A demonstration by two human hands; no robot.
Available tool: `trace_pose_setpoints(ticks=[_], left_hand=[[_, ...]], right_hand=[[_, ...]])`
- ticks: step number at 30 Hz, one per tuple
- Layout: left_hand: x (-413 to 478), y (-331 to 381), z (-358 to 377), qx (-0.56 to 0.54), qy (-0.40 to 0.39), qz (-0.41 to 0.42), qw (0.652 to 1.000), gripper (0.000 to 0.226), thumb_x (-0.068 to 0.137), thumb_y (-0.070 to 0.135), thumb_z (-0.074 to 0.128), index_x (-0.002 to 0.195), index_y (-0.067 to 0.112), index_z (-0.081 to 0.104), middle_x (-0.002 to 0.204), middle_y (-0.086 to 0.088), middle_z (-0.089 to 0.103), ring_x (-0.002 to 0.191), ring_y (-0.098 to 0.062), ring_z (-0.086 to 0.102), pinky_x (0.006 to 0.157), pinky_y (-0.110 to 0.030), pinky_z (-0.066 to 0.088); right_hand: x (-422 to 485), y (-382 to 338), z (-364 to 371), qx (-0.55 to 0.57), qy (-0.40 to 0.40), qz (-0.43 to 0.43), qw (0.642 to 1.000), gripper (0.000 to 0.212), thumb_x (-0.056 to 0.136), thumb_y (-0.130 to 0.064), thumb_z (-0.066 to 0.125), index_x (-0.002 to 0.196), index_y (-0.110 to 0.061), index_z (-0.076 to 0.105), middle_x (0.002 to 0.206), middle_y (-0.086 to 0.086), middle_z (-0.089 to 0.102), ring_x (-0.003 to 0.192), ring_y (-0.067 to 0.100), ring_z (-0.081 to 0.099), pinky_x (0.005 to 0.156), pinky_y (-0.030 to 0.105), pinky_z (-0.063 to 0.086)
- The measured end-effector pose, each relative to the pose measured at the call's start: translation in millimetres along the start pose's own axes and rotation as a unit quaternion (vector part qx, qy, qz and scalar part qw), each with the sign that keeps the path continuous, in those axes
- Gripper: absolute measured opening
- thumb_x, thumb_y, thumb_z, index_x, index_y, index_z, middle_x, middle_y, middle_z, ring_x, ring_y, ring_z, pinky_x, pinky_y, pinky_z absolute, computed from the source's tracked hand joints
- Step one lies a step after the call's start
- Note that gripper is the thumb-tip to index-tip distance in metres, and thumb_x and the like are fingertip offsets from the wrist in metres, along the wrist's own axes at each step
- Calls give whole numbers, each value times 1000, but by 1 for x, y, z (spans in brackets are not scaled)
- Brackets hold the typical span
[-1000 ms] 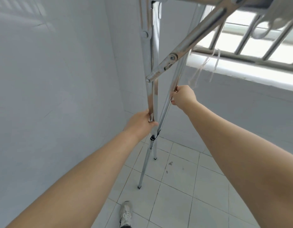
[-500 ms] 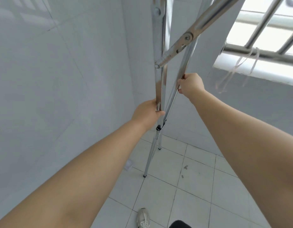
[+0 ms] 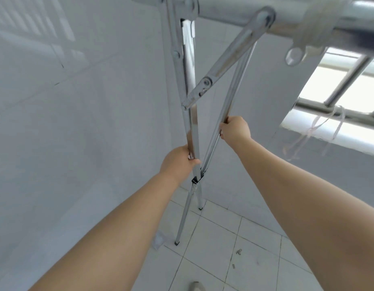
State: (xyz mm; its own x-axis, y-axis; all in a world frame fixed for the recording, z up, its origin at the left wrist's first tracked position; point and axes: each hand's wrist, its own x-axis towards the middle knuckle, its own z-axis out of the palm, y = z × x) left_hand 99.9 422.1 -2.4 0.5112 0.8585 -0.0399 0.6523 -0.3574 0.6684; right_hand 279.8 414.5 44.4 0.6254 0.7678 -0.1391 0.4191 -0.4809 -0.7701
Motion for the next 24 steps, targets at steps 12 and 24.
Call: trace_pose_setpoints(ticks=[12,24], left_hand=[[49,-27,-27,-14,30,-58,998,20,84,22,66,101,11,65,103,-4,71,97,-22,65,87,-38,51],[68,-63,-56,-36,38,-49,997,7,85,21,64,87,17,58,99,3,68,99,-18,62,81,-30,45]], right_hand=[[48,-32,32,-15,-38,-44,998,19,95,-9,43,89,-8,62,82,14,63,91,37,69,72,36,52],[62,-61,70,-1,-36,-24,999,25,96,-10,43,103,1,64,86,14,63,95,38,68,86,47,56]])
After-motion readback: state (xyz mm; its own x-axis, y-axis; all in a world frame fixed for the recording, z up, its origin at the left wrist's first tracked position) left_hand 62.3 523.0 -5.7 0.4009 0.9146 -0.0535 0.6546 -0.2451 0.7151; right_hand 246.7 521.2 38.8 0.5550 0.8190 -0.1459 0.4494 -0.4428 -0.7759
